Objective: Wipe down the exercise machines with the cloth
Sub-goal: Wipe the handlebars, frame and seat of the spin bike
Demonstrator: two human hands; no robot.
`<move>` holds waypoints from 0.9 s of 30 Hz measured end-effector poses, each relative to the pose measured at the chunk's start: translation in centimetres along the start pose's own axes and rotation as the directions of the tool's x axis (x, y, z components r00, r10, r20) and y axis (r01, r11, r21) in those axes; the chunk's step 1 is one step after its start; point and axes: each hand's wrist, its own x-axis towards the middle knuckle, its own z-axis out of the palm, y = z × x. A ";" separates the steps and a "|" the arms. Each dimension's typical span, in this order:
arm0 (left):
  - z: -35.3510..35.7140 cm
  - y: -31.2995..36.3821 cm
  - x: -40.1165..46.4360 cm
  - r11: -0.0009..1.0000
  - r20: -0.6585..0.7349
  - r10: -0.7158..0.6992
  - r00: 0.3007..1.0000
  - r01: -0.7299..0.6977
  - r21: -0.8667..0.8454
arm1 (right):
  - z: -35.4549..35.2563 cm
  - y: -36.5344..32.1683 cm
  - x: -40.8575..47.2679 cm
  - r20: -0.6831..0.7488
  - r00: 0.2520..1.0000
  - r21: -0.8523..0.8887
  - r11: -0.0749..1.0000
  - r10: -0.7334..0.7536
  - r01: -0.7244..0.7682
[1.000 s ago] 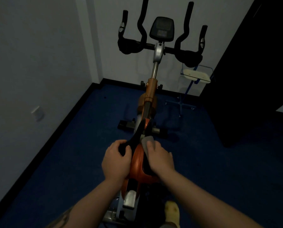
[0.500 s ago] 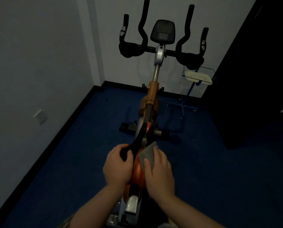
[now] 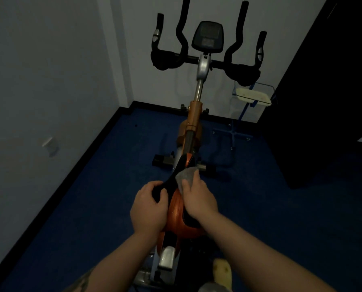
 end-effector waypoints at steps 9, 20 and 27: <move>0.1 -0.2 0.2 1.000 0.001 0.025 1.000 -0.025 0.000 | 0.1 1.2 -1.1 -0.012 0.981 -0.021 0.980 -0.196 0.196; 0.3 -0.6 0.3 0.998 -0.023 0.043 0.999 -0.044 -0.033 | 0.4 1.3 -3.2 -0.067 0.990 0.012 0.992 -0.122 0.123; 0.2 -0.6 0.2 0.998 -0.025 0.043 0.999 -0.044 -0.039 | 0.9 2.4 -7.1 -0.100 0.979 -0.006 0.984 -0.177 0.177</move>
